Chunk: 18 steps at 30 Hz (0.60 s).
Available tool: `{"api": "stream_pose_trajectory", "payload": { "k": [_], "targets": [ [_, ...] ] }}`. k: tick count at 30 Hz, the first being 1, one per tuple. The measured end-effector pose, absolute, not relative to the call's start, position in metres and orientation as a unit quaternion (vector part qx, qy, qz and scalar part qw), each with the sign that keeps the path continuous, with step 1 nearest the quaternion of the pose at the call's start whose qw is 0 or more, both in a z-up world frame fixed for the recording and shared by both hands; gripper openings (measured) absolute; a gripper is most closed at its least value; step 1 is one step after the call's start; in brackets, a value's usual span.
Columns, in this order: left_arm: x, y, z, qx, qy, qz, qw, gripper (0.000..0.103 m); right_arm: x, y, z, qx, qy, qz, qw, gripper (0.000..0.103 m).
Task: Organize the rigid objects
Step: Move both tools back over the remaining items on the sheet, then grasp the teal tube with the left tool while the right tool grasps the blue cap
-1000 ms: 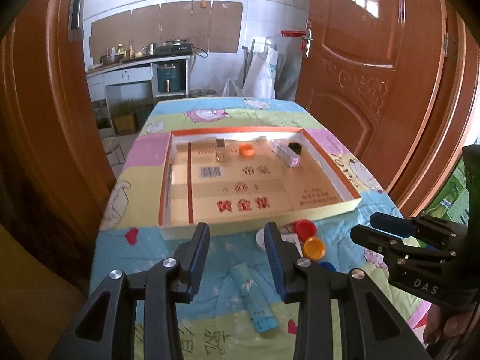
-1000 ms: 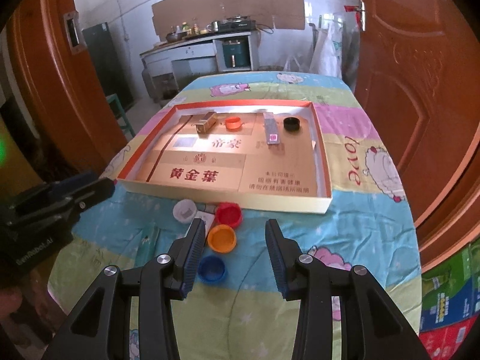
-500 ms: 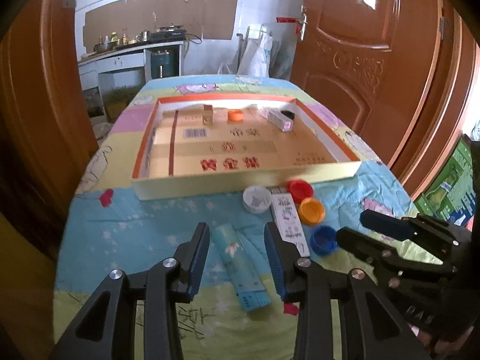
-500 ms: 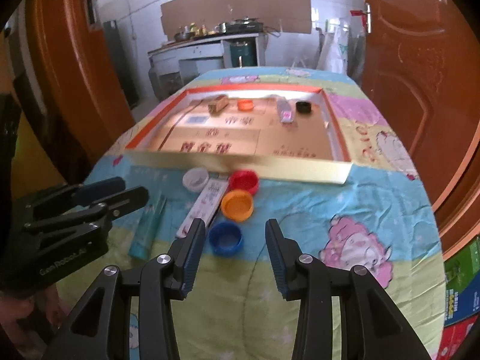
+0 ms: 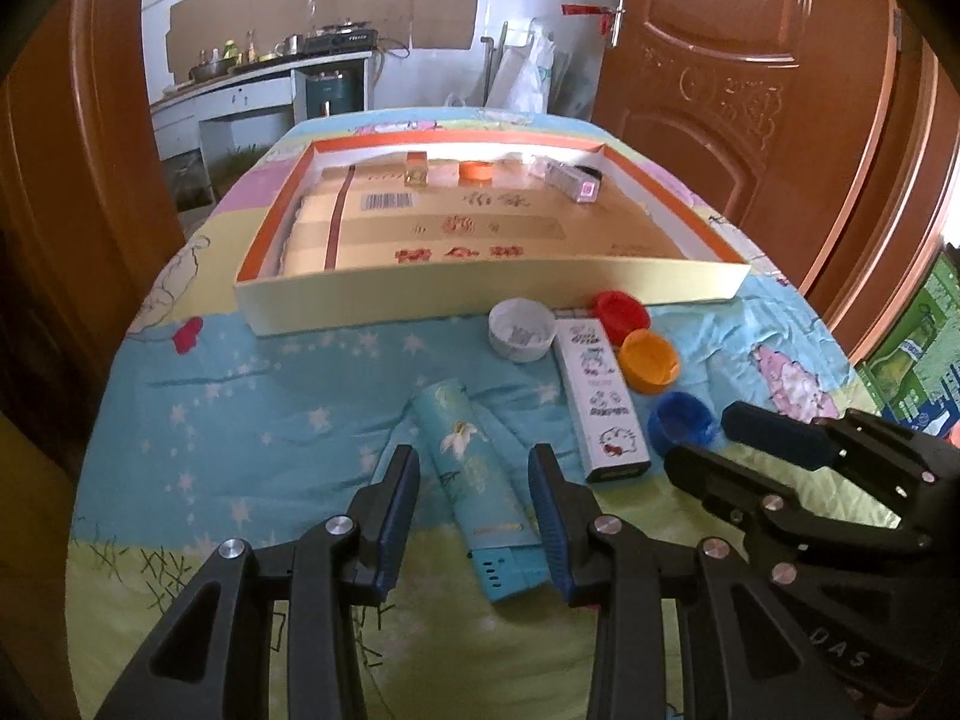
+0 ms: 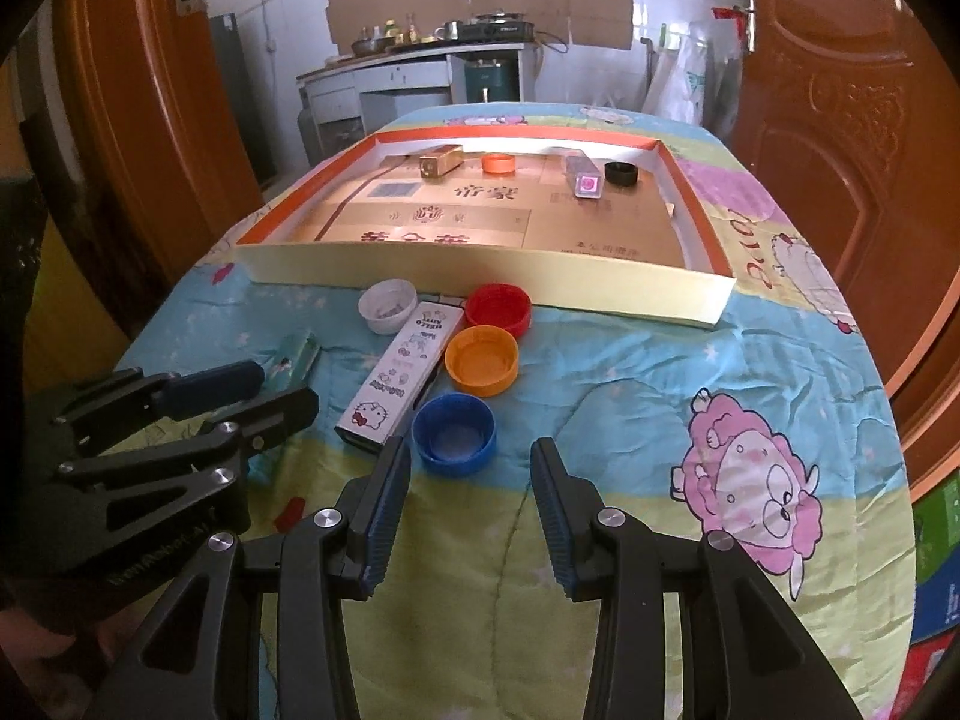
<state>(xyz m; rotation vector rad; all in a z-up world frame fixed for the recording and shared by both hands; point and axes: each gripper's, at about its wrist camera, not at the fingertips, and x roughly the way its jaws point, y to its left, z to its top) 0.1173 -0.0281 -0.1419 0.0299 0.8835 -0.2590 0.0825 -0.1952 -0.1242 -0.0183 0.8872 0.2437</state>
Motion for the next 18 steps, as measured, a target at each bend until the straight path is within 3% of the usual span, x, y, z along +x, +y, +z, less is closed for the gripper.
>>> {"api": "stream_pose_trajectory", "payload": {
  "k": [6,8,9,13,18],
  "targets": [
    [0.117,-0.031,-0.144,0.028,0.421,-0.123,0.898,0.038,0.089,-0.190,-0.128,-0.021,0.428,0.113,0.896,0.043],
    [0.116,-0.029,-0.144,0.025,0.420,-0.129,0.898,0.037,0.089,-0.188,-0.128,-0.031,0.427,0.110,0.897,0.034],
    [0.116,-0.028,-0.143,0.022,0.419,-0.132,0.898,0.032,0.089,-0.187,-0.128,-0.034,0.426,0.110,0.897,0.031],
    [0.115,-0.021,-0.142,0.008,0.420,-0.144,0.896,0.024,0.087,-0.188,-0.127,-0.030,0.423,0.116,0.898,0.031],
    [0.111,-0.018,-0.141,-0.006,0.420,-0.150,0.895,0.023,0.084,-0.190,-0.123,-0.030,0.419,0.118,0.900,0.031]
  ]
}}
